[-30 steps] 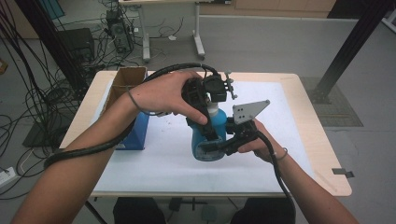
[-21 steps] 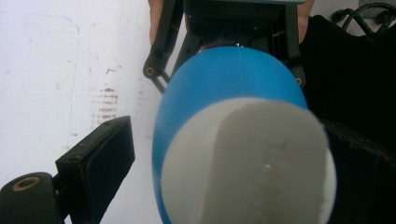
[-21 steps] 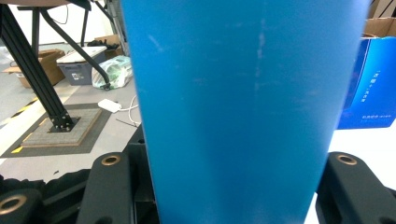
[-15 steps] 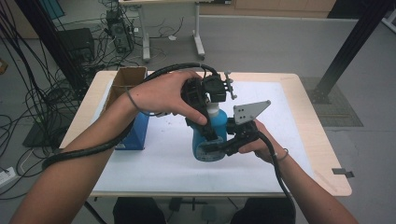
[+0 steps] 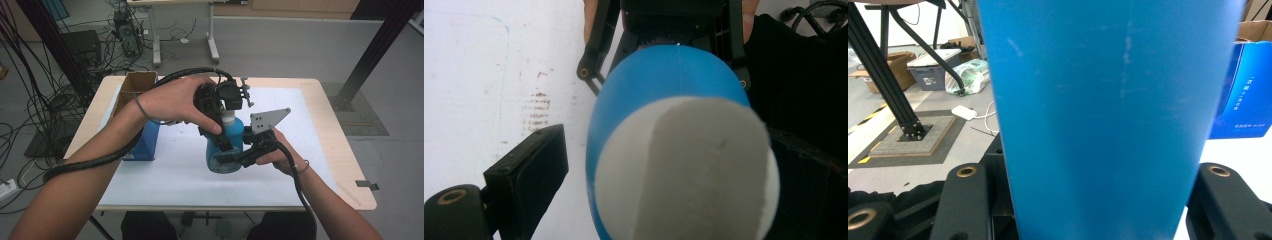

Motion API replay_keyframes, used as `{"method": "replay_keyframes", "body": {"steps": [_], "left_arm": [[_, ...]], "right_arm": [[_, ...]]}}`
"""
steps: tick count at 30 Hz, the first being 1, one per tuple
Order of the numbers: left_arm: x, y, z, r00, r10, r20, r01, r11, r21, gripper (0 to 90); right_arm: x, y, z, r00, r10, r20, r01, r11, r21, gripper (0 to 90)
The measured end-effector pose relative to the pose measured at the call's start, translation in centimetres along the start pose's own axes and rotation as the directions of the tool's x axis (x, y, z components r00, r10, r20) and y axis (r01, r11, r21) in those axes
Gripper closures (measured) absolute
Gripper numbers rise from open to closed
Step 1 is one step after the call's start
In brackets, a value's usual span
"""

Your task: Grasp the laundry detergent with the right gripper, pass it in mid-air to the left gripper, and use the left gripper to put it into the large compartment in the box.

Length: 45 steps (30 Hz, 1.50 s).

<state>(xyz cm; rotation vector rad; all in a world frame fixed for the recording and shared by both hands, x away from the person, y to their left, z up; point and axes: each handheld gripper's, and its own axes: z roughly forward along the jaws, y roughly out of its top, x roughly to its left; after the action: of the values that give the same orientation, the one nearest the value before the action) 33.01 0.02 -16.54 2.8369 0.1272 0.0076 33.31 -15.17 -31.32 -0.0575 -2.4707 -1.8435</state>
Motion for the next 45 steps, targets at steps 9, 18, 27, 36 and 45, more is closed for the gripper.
{"method": "replay_keyframes", "body": {"steps": [9,18,27,36,45], "left_arm": [[0.08,0.0,0.01,1.0,-0.004,-0.002,0.004,1.0,0.002,9.0],[0.34,-0.15,0.12,1.0,-0.006,0.002,0.006,1.0,0.004,9.0],[0.35,-0.17,0.06,1.0,-0.004,0.004,0.004,1.0,0.002,9.0],[0.39,-0.42,-0.03,1.0,-0.006,0.004,0.006,1.0,-0.001,9.0],[0.34,-0.49,-0.01,1.0,-0.003,0.002,0.003,1.0,0.007,9.0]], "right_arm": [[-0.04,0.05,-0.14,1.0,-0.003,0.002,0.003,1.0,0.0,43.4],[-0.15,0.0,-0.1,1.0,-0.005,-0.002,0.005,1.0,0.006,43.4],[-0.12,-0.04,0.13,1.0,-0.004,-0.006,0.004,1.0,0.008,43.4],[-0.22,0.0,0.23,1.0,-0.006,-0.007,0.006,1.0,0.009,43.4],[-0.18,0.01,0.26,1.0,-0.006,-0.007,0.006,1.0,0.01,43.4]]}}
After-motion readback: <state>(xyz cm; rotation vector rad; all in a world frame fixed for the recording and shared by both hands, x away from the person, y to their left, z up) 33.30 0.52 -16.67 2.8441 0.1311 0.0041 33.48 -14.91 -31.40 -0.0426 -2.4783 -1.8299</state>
